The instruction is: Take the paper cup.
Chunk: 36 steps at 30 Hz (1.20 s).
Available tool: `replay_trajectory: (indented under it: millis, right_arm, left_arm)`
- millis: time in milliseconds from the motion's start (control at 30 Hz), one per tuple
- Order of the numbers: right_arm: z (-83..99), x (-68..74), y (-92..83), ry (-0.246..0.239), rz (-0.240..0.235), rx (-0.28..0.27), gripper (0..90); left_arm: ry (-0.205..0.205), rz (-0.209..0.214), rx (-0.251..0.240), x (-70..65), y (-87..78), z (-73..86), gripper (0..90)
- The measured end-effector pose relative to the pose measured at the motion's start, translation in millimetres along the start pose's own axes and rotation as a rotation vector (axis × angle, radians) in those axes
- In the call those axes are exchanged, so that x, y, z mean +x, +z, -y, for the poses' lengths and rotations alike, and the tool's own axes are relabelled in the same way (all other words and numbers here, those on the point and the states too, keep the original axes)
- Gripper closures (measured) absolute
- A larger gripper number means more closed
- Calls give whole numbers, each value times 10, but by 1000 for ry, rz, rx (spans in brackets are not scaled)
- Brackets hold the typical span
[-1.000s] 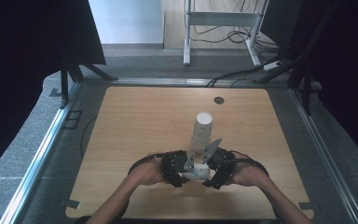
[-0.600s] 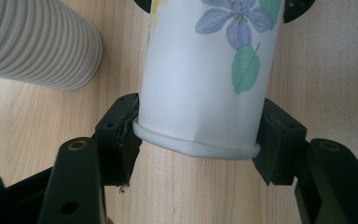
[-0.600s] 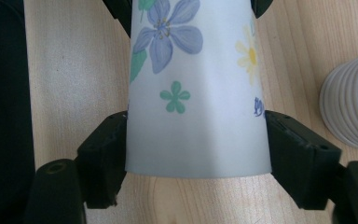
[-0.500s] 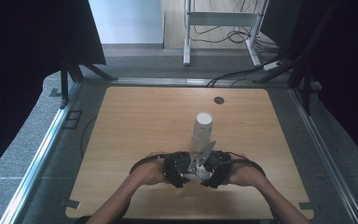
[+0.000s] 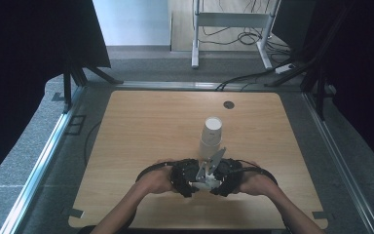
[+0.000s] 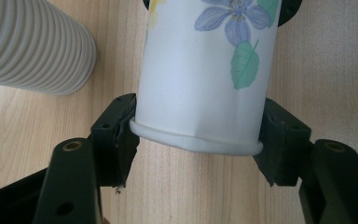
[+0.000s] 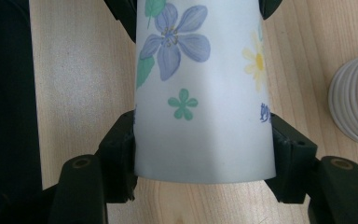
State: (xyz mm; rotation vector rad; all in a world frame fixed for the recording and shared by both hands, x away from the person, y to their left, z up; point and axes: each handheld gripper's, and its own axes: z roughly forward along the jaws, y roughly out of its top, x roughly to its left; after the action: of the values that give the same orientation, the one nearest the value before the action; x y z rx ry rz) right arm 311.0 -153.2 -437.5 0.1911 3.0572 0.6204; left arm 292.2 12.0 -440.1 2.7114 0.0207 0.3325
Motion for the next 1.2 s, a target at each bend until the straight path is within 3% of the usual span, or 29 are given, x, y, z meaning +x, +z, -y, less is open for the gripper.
replay_trajectory:
  millis: [167,233,333,467,733,1200]
  right_arm:
    - [9,0,-36,-7,1,-14,369]
    - [21,-2,-53,-10,3,-28,369]
    - [33,-8,-82,-18,11,-40,369]
    - [60,-14,-127,-17,8,-72,369]
    - [150,-20,-224,-10,3,-170,369]
    - [341,-3,-269,-31,33,-328,369]
  left_arm:
    - [-15,3,-34,10,-29,14,301]
    - [-45,11,-65,19,-42,23,275]
    - [-41,19,-67,68,-89,36,210]
    - [-78,41,-126,104,-131,64,144]
    - [-160,86,-243,166,-198,136,119]
    - [-237,141,-402,219,-273,252,129]
